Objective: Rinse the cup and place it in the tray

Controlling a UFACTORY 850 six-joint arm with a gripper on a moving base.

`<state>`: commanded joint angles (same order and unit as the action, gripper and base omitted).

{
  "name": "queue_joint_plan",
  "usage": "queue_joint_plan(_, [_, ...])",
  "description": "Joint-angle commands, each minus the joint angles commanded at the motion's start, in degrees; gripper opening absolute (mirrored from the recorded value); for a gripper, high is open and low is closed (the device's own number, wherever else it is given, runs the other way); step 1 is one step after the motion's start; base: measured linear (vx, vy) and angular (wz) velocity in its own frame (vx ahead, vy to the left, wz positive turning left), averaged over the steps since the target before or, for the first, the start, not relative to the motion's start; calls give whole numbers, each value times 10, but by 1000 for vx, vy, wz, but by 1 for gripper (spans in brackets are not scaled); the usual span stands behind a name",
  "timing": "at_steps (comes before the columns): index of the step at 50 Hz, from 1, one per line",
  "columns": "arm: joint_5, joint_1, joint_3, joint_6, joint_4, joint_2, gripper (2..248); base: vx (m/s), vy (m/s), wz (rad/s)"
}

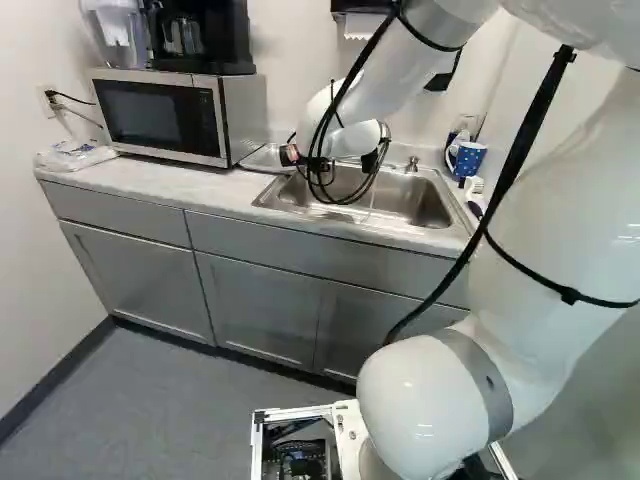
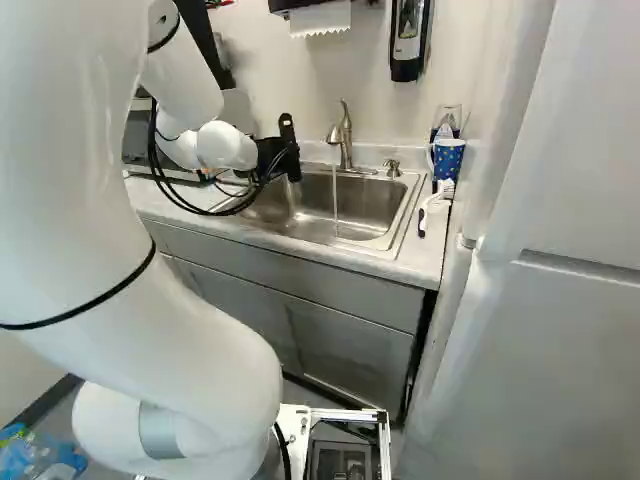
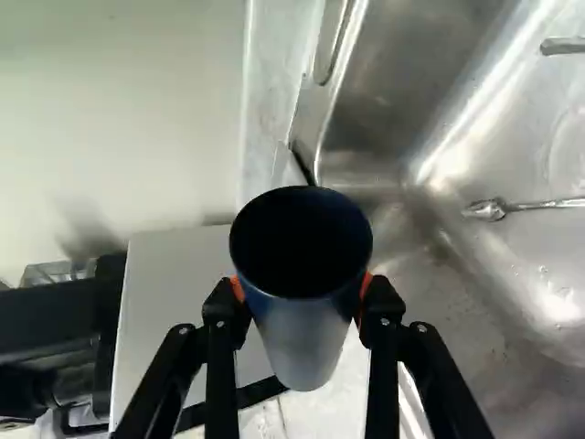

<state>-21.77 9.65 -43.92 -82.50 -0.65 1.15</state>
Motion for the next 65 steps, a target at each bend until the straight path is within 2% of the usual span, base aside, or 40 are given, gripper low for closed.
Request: queue_joint_plan(65, [0, 0, 0, 392, 0, 0, 125, 0, 0, 0])
